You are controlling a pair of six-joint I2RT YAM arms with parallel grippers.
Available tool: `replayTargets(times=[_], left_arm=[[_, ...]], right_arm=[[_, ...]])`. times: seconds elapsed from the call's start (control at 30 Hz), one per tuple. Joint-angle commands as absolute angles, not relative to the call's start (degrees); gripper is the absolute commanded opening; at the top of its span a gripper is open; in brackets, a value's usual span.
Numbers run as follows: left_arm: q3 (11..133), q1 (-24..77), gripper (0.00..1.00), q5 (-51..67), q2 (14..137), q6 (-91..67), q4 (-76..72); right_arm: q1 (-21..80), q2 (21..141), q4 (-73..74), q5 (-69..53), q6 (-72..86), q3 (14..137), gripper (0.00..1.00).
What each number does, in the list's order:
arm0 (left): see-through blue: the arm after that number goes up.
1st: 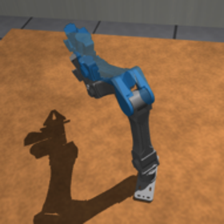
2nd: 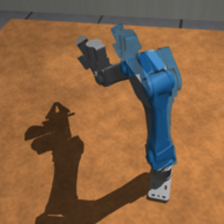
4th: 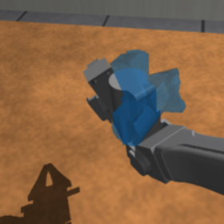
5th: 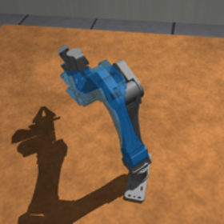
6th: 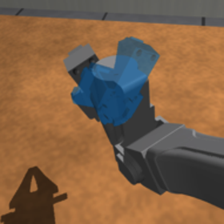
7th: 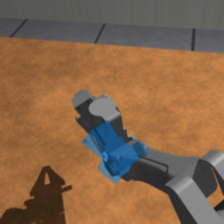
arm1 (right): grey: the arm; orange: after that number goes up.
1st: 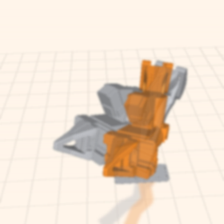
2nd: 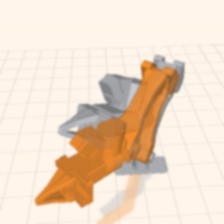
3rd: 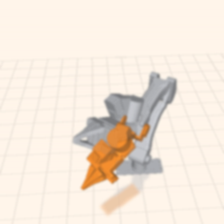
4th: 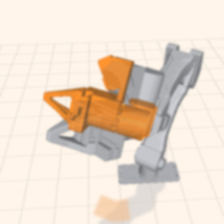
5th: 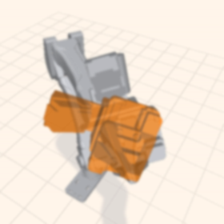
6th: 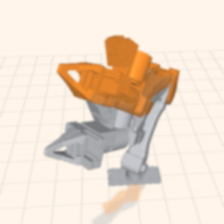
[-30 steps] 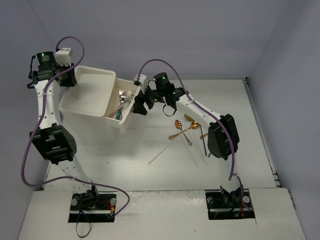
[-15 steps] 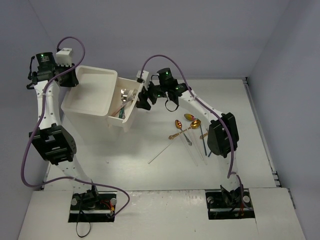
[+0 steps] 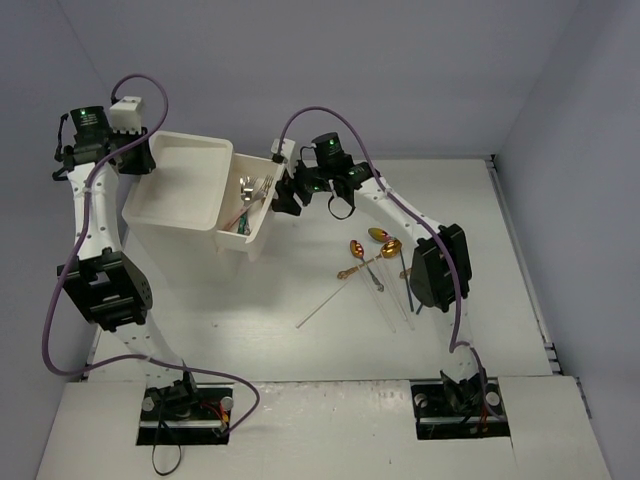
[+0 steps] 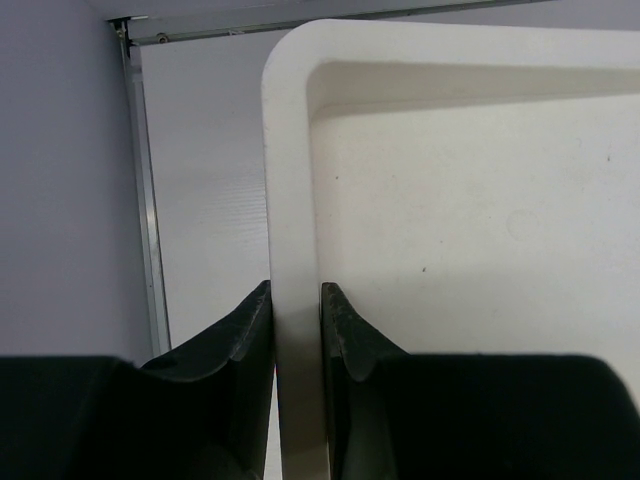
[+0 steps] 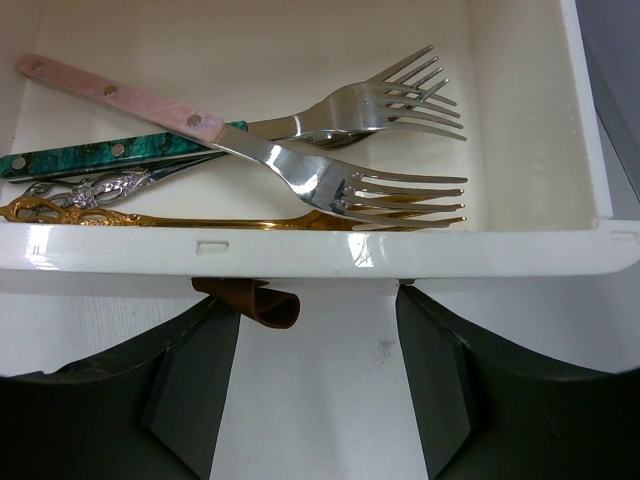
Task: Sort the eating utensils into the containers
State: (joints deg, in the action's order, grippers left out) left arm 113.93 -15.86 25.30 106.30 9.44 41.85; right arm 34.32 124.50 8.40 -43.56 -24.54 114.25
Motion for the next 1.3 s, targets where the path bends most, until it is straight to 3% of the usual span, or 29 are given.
replayTargets(times=[0.0,0.27,0.63,1.07,1.27], left_arm=[[113.63,-12.64,0.00,30.44,104.16,7.49,50.63],[115.45,-12.83,0.00,27.08,103.58,4.75,50.54],[109.91,-12.83,0.00,24.54,100.38,0.90,47.12],[106.42,-12.83,0.00,25.53,98.24,-2.04,44.74],[105.72,-12.83,0.00,25.68,98.35,-2.21,44.39]], right_arm=[[35.35,114.46,-6.10,-36.05,-18.57,112.60,0.60],[35.98,101.81,-6.11,-13.33,2.26,102.34,0.75],[47.27,100.01,-5.64,18.49,26.02,97.91,0.77],[53.02,108.26,0.13,31.09,31.02,101.90,0.74],[53.09,110.18,2.86,29.05,32.46,102.25,0.60]])
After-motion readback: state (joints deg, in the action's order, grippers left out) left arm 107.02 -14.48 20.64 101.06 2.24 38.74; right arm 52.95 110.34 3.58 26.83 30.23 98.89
